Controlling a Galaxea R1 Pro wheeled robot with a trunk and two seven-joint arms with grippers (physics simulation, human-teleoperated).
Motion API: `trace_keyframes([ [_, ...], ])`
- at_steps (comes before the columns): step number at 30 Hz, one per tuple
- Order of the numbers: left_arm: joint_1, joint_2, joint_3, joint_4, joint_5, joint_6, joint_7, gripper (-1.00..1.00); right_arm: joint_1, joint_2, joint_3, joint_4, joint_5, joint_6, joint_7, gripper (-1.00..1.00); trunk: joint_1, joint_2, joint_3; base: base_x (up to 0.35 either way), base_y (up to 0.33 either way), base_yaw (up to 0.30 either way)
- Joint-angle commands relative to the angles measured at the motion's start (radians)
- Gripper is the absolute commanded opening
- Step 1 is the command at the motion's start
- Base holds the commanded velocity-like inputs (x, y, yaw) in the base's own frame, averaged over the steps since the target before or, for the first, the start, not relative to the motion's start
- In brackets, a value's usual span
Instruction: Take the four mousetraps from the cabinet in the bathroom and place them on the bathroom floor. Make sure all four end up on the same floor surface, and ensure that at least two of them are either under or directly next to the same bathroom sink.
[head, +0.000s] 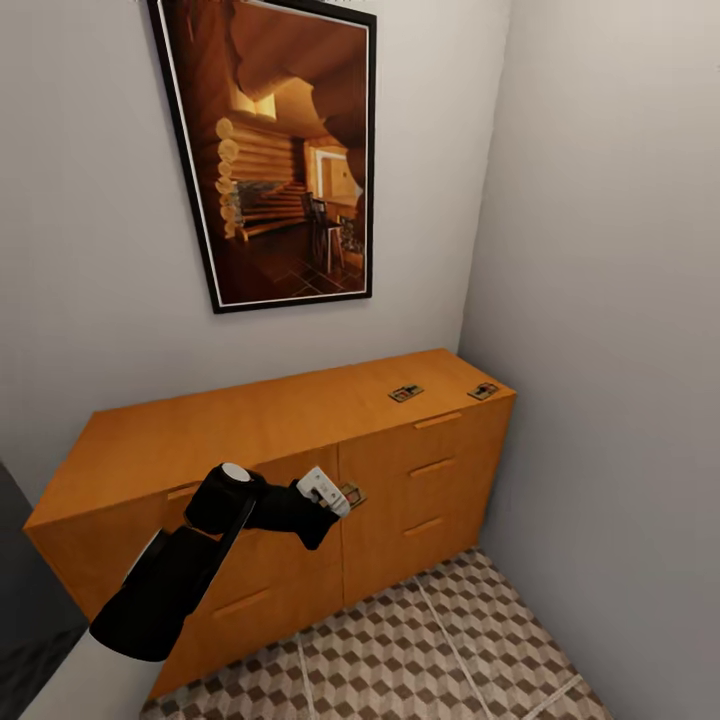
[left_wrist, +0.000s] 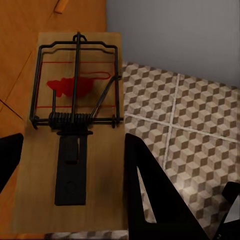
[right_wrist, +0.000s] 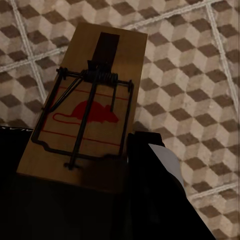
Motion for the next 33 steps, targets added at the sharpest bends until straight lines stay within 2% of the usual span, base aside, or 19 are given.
trace_keyframes([
  [1, -0.001, 0.0, -0.002, 0.005, -0.013, 0.001, -0.01, -1.0, -0.001, 0.0, 0.004, 0.001, 0.003, -0.003, -0.003, -1.0, 0.0, -0.001, -0.001, -0.028, -0.018, 0.0],
  [5, 0.002, -0.001, -0.006, 0.059, -0.012, -0.001, -0.008, -1.0, -0.001, 0.0, 0.004, 0.0, 0.003, -0.003, -0.003, -1.0, 0.0, -0.001, -0.001, -0.01, -0.007, 0.0],
  [8, 0.005, -0.004, -0.032, 0.123, -0.012, -0.006, -0.007, -1.0, -0.001, 0.0, 0.004, 0.0, 0.003, -0.003, -0.003, -1.0, 0.0, -0.001, -0.001, -0.002, -0.001, 0.0],
  [10, 0.007, -0.007, -0.064, 0.178, -0.012, -0.027, -0.006, -1.0, -0.001, 0.0, 0.004, -0.001, 0.003, -0.003, -0.003, -1.0, 0.0, -0.001, -0.001, 0.0, 0.0, 0.0],
  [15, 0.016, -0.022, -0.087, 0.309, -0.012, -0.106, 0.009, -1.0, -0.001, 0.0, 0.004, -0.001, 0.003, -0.003, -0.004, -1.0, 0.0, -0.001, -0.001, 0.0, 0.0, 0.0],
  [20, 0.036, -0.048, -0.091, 0.471, -0.005, -0.225, 0.105, -1.0, -0.001, -0.001, 0.004, -0.002, 0.003, -0.003, -0.003, -1.0, 0.0, -0.001, -0.001, 0.0, 0.0, 0.0],
  [25, 0.067, -0.075, -0.091, 0.672, 0.018, -0.392, 0.238, -1.0, -0.001, -0.002, 0.002, -0.002, 0.003, -0.003, -0.004, -1.0, 0.0, -0.001, -0.001, 0.0, 0.0, 0.0],
  [27, 0.073, -0.078, -0.091, 0.787, 0.056, -0.491, 0.302, -1.0, -0.001, -0.003, 0.001, -0.003, 0.003, -0.003, -0.004, -1.0, 0.0, -0.001, -0.001, 0.0, 0.0, 0.0],
  [28, 0.074, -0.079, -0.091, 0.818, 0.07, -0.521, 0.319, -1.0, -0.001, -0.003, 0.002, -0.003, 0.003, -0.003, -0.004, -1.0, 0.0, -0.001, -0.001, 0.0, 0.0, 0.0],
  [29, 0.076, -0.08, -0.09, 0.882, 0.105, -0.586, 0.356, -1.0, -0.001, -0.003, 0.001, -0.003, 0.004, -0.003, -0.004, -1.0, 0.0, -0.001, -0.001, 0.0, 0.0, 0.0],
  [30, 0.077, -0.08, -0.09, 0.914, 0.126, -0.62, 0.374, -1.0, -0.001, -0.004, 0.001, -0.003, 0.004, -0.003, -0.004, -1.0, 0.0, -0.001, -0.001, 0.0, 0.0, 0.0],
  [33, 0.078, -0.078, -0.088, 1.111, 0.264, -0.812, 0.483, -1.0, -0.001, -0.007, 0.001, -0.004, 0.005, -0.004, -0.005, -1.0, 0.0, -0.001, -0.001, 0.0, 0.0, 0.0],
])
